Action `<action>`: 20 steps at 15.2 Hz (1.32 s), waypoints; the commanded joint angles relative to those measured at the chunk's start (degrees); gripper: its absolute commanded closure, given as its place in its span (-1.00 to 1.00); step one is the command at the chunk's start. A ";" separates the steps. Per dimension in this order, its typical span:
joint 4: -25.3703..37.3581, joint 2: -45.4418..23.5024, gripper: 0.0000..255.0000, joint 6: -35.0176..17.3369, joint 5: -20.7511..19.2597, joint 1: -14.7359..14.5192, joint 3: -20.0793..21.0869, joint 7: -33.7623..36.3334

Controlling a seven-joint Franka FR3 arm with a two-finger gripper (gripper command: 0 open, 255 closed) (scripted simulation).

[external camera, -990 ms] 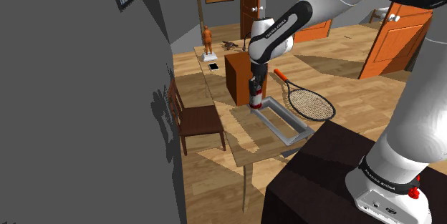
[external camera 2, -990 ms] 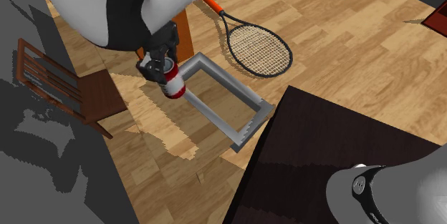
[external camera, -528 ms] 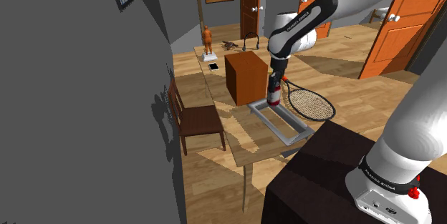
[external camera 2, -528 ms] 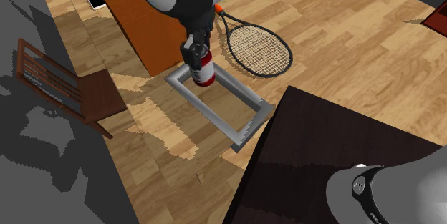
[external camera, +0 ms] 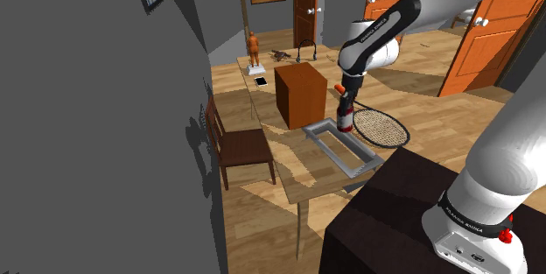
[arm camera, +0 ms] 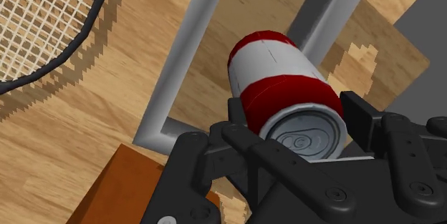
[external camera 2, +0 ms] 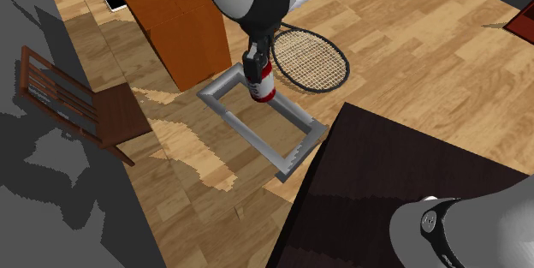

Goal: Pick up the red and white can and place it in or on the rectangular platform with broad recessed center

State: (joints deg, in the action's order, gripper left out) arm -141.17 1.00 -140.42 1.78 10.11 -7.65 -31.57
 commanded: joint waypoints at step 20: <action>-1.28 -11.36 1.00 -12.53 3.75 0.28 0.71 -3.00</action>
State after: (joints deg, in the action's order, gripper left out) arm -142.46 -10.36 -152.92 5.52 10.39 -6.94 -34.57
